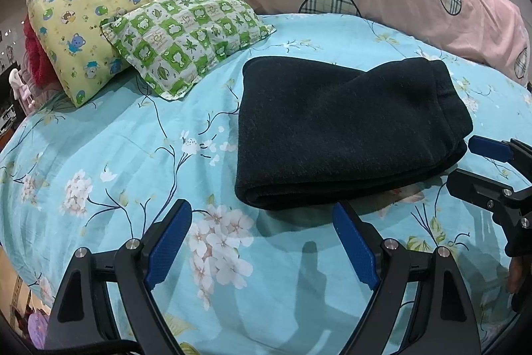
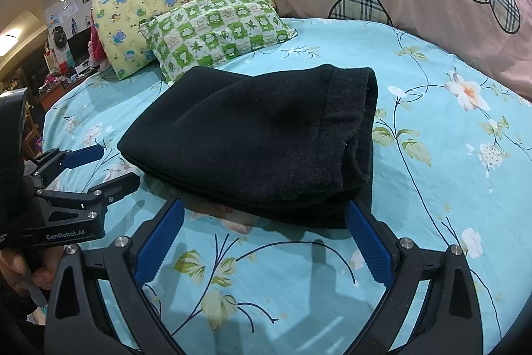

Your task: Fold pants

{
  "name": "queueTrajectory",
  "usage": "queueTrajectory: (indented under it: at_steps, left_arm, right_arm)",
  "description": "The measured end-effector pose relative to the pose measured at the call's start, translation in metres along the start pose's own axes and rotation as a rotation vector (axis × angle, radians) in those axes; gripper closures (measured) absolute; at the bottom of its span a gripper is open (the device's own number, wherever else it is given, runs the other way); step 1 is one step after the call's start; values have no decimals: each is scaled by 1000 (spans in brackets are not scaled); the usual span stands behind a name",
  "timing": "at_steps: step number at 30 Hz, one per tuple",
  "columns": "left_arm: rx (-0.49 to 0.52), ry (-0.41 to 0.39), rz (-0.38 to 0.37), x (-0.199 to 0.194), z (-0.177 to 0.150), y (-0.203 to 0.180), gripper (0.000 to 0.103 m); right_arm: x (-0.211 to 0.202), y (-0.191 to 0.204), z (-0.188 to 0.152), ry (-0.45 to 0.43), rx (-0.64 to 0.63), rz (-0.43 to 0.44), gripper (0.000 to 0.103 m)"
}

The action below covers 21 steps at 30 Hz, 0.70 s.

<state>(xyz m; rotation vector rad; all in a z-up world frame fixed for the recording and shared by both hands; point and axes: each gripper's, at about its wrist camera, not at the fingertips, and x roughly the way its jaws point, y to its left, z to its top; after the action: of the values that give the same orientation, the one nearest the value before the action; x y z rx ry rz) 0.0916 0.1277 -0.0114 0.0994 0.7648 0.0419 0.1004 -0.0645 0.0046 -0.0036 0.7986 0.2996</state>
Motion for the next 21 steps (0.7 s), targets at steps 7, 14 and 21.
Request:
queueTrajectory:
  at_steps: [7, 14, 21]
  left_arm:
    - [-6, -4, 1, -1, 1, 1, 16]
    - [-5, -5, 3, -2, 1, 1, 16]
    - [-4, -6, 4, -1, 2, 1, 16]
  right_arm:
    - [-1, 1, 0, -2, -1, -1, 6]
    - [-1, 3, 2, -4, -4, 1, 6]
    - [-2, 4, 2, -9, -2, 3, 6]
